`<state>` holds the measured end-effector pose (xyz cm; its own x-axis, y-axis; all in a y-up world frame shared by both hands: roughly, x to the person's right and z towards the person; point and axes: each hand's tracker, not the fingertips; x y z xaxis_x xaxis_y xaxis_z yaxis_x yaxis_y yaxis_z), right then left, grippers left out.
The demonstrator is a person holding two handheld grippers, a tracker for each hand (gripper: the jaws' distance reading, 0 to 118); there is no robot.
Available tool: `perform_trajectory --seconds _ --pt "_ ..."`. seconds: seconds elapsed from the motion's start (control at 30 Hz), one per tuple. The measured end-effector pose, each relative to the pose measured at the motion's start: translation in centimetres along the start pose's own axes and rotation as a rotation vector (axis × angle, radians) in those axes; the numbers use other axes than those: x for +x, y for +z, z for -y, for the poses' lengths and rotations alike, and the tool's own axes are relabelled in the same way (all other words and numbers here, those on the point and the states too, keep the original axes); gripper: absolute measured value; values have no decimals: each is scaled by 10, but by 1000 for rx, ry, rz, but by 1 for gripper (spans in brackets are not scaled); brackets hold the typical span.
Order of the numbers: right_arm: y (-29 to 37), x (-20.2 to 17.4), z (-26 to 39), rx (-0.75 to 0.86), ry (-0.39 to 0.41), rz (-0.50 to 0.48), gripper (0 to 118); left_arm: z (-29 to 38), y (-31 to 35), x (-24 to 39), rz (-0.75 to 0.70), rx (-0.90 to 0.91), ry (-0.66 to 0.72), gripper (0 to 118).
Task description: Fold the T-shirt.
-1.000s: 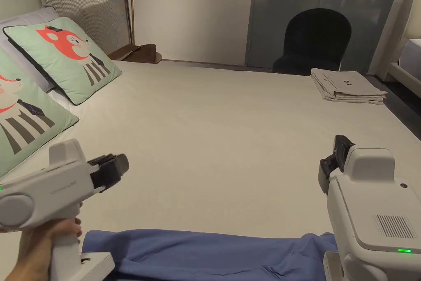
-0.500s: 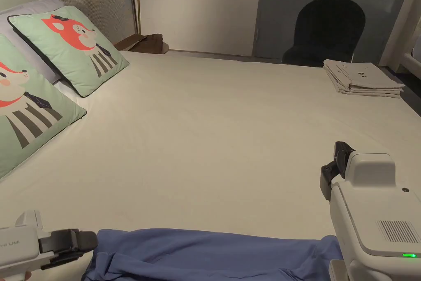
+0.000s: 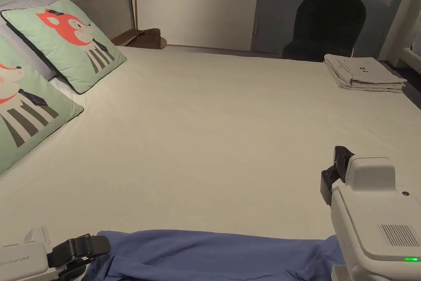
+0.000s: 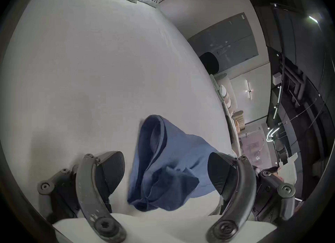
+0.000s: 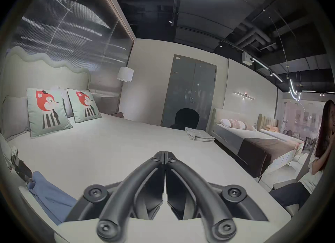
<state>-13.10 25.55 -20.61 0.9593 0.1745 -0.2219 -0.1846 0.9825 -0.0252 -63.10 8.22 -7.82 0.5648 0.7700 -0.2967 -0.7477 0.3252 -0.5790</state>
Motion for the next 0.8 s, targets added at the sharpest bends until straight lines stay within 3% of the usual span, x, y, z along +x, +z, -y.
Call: perform_trajectory --seconds 0.07,0.13,0.2,0.27,0.63,0.8 --pt "-1 2 2 -3 -2 4 0 -2 -7 5 6 -17 -13 75" --pt "-1 5 3 -8 -6 9 0 -1 -16 11 -17 -38 -37 46" --pt "-1 7 4 -11 -9 12 0 3 -27 17 -44 -69 -81 32" --pt "-1 11 5 -15 -9 17 0 7 -33 20 -79 -64 -106 10" --pt "5 22 -1 1 -28 26 0 -2 17 61 -169 -8 -305 8" --pt "11 25 -3 11 -32 18 0 -20 43 55 -269 35 -302 8"
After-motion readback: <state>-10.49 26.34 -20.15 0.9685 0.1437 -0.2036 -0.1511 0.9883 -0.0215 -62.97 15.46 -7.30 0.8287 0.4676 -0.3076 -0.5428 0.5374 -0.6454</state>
